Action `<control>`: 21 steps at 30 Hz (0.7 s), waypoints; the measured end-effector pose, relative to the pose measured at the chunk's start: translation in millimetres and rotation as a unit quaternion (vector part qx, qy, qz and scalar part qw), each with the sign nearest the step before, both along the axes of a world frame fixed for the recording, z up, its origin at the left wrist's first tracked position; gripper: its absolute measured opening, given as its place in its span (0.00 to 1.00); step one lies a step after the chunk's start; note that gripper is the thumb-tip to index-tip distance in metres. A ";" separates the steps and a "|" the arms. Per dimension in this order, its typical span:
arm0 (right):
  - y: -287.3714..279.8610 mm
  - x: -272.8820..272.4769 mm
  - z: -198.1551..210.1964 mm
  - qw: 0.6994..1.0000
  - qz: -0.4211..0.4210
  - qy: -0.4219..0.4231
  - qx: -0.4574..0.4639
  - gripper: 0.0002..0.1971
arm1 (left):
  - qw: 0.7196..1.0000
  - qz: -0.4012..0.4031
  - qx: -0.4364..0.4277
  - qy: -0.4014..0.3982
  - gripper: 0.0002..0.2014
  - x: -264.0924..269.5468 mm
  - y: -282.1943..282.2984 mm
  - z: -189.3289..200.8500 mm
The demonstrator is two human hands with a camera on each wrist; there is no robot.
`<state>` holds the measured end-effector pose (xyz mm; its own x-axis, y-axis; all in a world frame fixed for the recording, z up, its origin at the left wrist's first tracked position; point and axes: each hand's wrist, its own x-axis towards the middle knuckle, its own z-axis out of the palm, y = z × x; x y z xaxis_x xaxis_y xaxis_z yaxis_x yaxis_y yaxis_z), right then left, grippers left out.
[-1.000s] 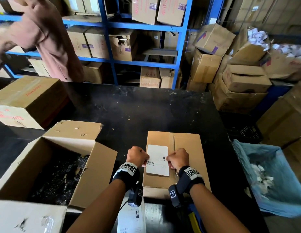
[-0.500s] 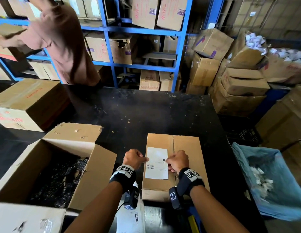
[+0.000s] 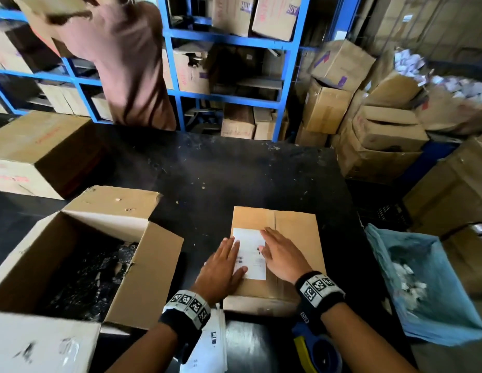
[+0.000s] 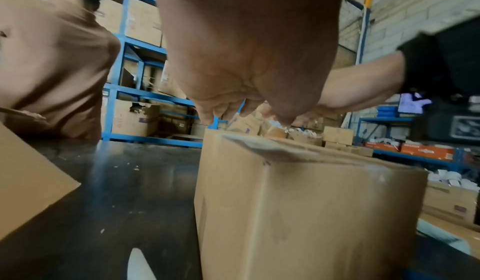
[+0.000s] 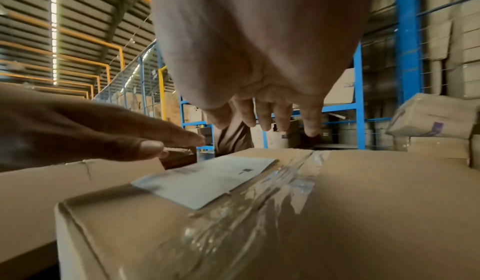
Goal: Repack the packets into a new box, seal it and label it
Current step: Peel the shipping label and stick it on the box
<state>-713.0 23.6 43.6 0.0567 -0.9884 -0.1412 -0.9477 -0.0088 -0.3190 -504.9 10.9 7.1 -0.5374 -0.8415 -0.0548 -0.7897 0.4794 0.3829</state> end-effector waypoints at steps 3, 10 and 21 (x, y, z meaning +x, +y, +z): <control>-9.3 8.4 -5.6 0.996 0.047 0.046 0.057 0.29 | 0.999 -0.026 0.002 -0.047 0.38 -4.4 13.9 -17.4; -12.4 18.9 -26.6 0.978 0.123 0.115 0.123 0.31 | 0.995 -0.050 0.010 -0.084 0.35 -8.6 29.5 -36.2; -29.3 8.4 -31.6 0.979 0.065 0.111 0.160 0.33 | 0.995 -0.042 0.013 -0.084 0.35 -7.5 33.1 -31.4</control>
<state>-704.6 -5.6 12.0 0.1130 -0.8778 -0.4656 -0.9913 -0.0679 -0.1125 -512.4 44.0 -24.3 -0.5876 -0.7908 -0.1715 -0.8010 0.5385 0.2615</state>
